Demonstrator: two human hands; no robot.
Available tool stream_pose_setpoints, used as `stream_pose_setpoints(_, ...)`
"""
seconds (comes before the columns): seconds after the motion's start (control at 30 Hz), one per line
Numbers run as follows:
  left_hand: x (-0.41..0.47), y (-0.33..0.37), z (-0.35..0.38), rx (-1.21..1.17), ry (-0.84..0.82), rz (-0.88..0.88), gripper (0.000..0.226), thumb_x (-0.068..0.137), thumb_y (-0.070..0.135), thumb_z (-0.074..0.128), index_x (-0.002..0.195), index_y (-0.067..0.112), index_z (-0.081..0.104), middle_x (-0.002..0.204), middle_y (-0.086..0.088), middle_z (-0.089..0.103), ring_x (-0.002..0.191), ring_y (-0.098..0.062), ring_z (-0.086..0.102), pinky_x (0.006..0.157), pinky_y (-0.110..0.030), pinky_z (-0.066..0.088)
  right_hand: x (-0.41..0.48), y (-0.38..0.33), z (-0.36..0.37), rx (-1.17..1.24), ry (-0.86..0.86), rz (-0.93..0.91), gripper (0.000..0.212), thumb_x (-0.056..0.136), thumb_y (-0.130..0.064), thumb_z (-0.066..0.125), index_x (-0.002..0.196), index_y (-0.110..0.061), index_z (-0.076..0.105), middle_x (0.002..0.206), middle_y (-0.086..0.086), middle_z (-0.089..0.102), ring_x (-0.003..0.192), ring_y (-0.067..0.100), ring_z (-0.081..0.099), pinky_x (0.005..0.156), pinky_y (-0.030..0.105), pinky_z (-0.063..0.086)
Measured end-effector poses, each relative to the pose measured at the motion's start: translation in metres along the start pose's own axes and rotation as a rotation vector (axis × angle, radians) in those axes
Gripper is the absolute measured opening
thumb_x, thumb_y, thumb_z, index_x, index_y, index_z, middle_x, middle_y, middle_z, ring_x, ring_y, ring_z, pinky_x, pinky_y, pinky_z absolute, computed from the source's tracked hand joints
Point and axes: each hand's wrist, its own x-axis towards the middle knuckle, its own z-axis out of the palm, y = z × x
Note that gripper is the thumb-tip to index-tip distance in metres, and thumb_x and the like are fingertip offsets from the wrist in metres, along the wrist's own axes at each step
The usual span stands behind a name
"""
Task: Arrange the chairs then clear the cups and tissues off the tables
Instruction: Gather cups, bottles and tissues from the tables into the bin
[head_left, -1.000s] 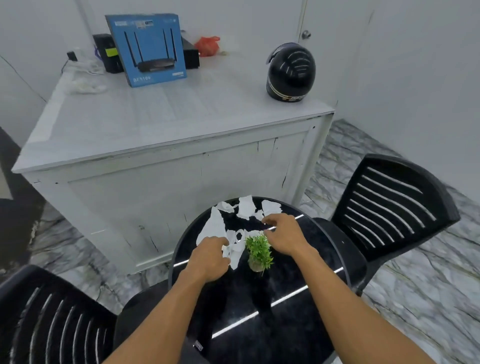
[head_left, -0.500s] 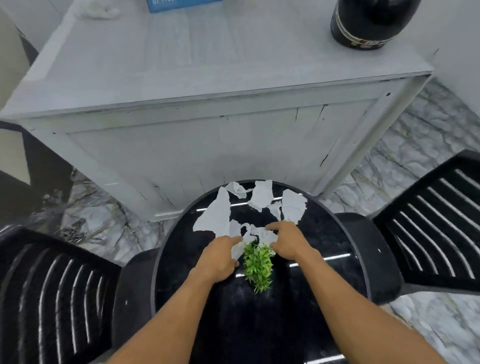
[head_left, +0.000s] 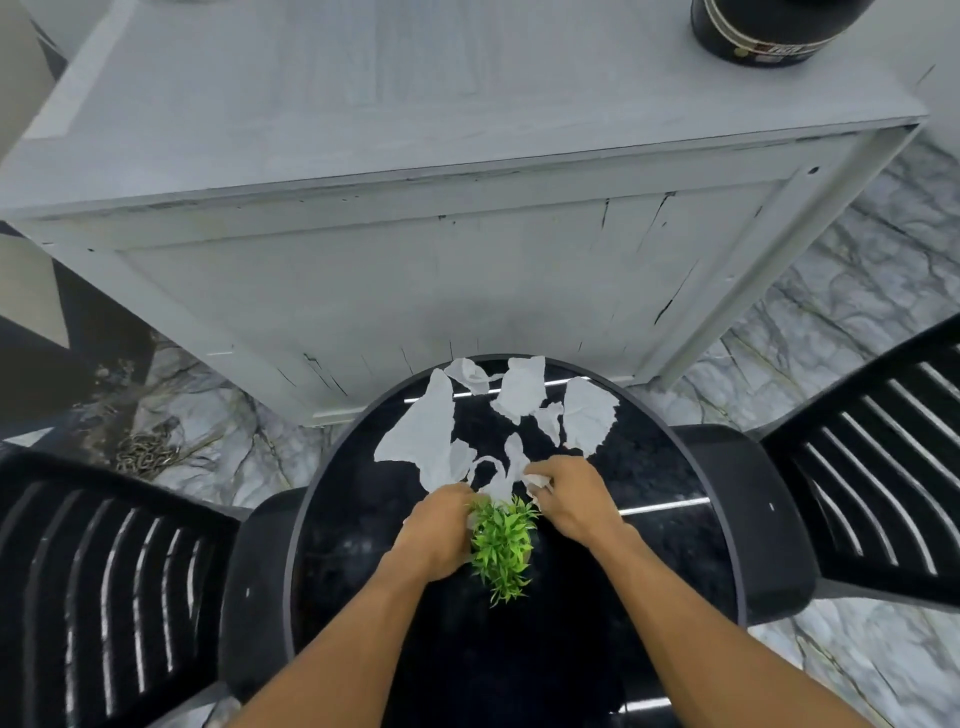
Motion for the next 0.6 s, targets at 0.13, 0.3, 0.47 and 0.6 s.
stream_pose_setpoints(0.13, 0.002, -0.007, 0.008, -0.040, 0.134, -0.007, 0.013, 0.077, 0.010, 0.054, 0.076, 0.020, 0.063, 0.080, 0.009, 0.057, 0.077, -0.015, 0.056, 0.070, -0.040, 0.054, 0.007, 0.010, -0.010, -0.013, 0.322, -0.028, 0.007, 0.086, -0.019, 0.072, 0.087, -0.017, 0.079, 0.108, 0.001, 0.061, 0.103, 0.017, 0.053, 0.086, 0.037, 0.047)
stream_pose_setpoints(0.3, 0.004, -0.016, -0.011, 0.067, 0.503, 0.075, 0.023, 0.074, -0.004, 0.070, 0.086, 0.015, 0.077, 0.106, 0.001, 0.068, 0.104, -0.022, 0.053, 0.084, -0.037, 0.050, 0.031, 0.020, -0.019, -0.139, 0.207, 0.086, 0.020, 0.087, -0.026, 0.074, 0.106, -0.022, 0.077, 0.153, 0.004, 0.042, 0.145, 0.028, 0.027, 0.114, 0.049, 0.030)
stream_pose_setpoints(0.47, 0.013, -0.022, -0.008, 0.121, 0.331, -0.093, 0.014, 0.080, 0.002, 0.069, 0.090, 0.009, 0.076, 0.134, -0.014, 0.058, 0.126, -0.037, 0.048, 0.093, -0.047, 0.051, 0.029, 0.014, -0.010, -0.079, 0.189, 0.128, 0.018, 0.081, -0.004, 0.059, 0.064, -0.008, 0.063, 0.075, 0.004, 0.064, 0.080, 0.028, 0.058, 0.064, 0.034, 0.047)
stream_pose_setpoints(0.6, 0.017, -0.025, -0.005, -0.019, 0.283, -0.147, 0.027, 0.066, -0.014, 0.050, 0.075, 0.007, 0.065, 0.084, -0.002, 0.062, 0.084, -0.024, 0.055, 0.077, -0.045, 0.051, 0.025, 0.016, -0.004, 0.081, 0.298, 0.100, 0.027, 0.078, 0.005, 0.053, 0.084, -0.013, 0.072, 0.083, 0.001, 0.068, 0.078, 0.023, 0.061, 0.070, 0.030, 0.048)
